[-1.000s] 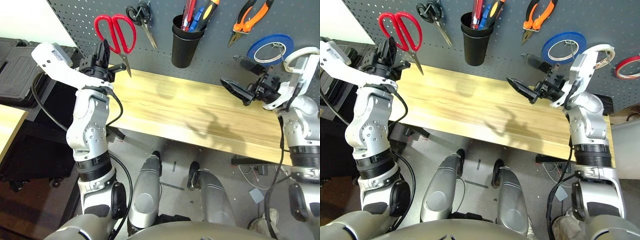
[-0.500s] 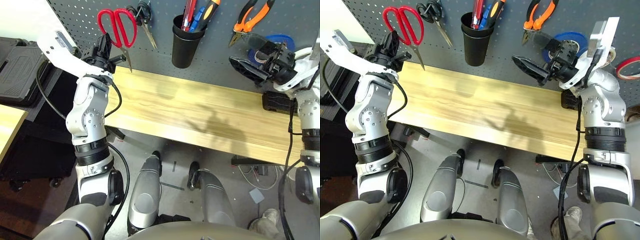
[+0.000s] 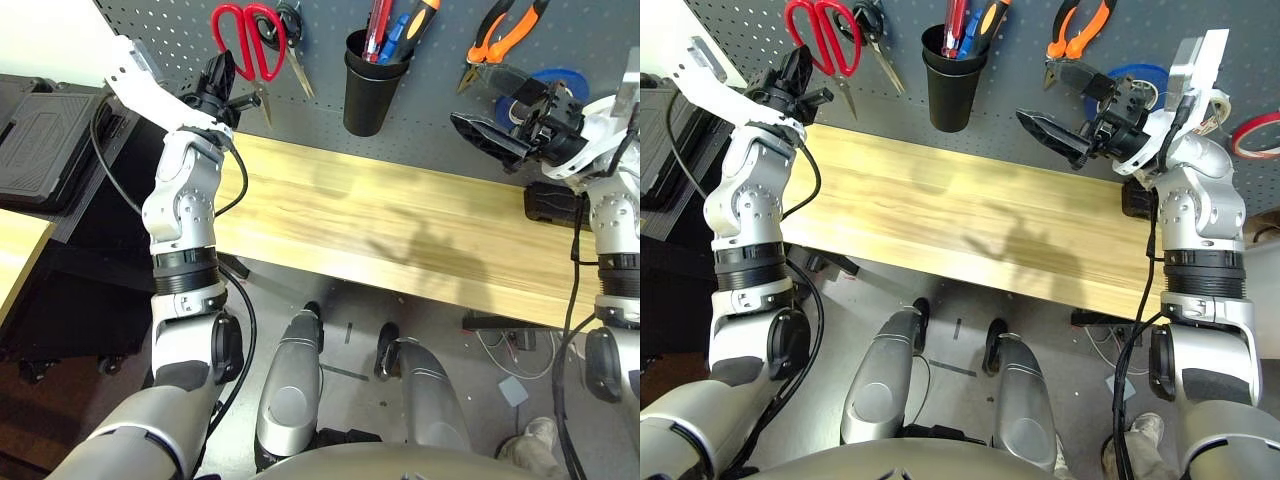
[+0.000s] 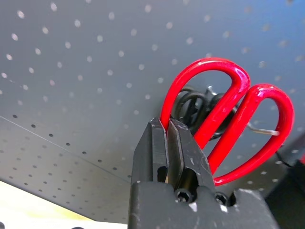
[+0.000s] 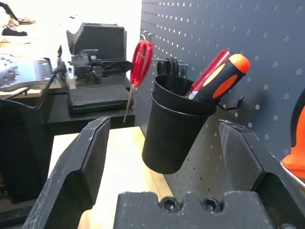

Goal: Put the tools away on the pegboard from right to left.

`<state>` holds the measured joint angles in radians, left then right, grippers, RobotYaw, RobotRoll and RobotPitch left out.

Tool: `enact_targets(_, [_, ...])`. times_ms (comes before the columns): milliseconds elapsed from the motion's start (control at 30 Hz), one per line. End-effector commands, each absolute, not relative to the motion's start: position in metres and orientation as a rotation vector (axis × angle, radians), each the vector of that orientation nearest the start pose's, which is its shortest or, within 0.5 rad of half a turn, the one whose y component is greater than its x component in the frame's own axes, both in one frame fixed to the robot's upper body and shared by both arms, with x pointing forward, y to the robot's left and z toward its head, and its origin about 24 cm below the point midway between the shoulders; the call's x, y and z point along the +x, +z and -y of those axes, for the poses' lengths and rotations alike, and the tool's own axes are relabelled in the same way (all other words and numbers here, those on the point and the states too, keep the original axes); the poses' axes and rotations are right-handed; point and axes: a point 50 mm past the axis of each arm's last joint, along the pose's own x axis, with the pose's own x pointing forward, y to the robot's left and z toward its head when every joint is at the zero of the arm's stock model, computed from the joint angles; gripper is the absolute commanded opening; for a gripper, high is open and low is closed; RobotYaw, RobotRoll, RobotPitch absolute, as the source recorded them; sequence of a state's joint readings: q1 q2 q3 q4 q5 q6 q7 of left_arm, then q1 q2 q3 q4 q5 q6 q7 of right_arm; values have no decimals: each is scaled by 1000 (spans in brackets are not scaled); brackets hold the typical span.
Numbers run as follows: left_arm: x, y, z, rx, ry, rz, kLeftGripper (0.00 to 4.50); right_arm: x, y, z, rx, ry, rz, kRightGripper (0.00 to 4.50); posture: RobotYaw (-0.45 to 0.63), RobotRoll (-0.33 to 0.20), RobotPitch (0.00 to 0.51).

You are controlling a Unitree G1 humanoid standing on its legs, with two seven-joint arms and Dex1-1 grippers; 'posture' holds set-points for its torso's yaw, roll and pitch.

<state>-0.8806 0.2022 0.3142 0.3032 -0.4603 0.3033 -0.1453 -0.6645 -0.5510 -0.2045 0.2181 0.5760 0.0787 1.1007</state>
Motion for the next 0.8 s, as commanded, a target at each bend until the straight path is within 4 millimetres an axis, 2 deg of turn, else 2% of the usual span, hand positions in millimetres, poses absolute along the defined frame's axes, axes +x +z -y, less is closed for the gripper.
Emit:
enact_targets(33, [389, 233, -176, -364, -199, 310, 59, 315, 230, 213, -161, 992, 494, 4500, 234, 0, 259])
enact_targets(133, [405, 226, -170, -323, -208, 245, 59, 316, 224, 210, -168, 977, 487, 4500, 229, 0, 257])
enact_targets(233, [413, 210, -168, -210, -200, 161, 59, 317, 217, 209, -183, 958, 477, 4500, 214, 0, 254])
enact_targets(267, [414, 204, -167, -182, -208, 141, 679, 318, 214, 208, -187, 942, 477, 4500, 202, 0, 255])
enact_targets(300, [413, 198, -166, -148, -219, 130, 883, 318, 211, 208, -190, 923, 477, 4500, 202, 0, 255])
enact_targets(367, [410, 184, -167, -109, -231, 106, 1601, 318, 204, 208, -196, 888, 477, 4500, 202, 0, 255])
enact_targets(600, [388, 140, -172, -39, -265, 20, 4351, 317, 178, 212, -183, 742, 445, 4500, 197, 0, 264])
enact_targets(633, [385, 138, -173, -37, -266, 11, 4470, 317, 176, 212, -185, 729, 441, 4500, 199, 0, 266])
enact_targets(800, [359, 110, -179, -20, -279, 16, 4470, 318, 145, 222, -180, 513, 392, 4500, 203, 0, 269])
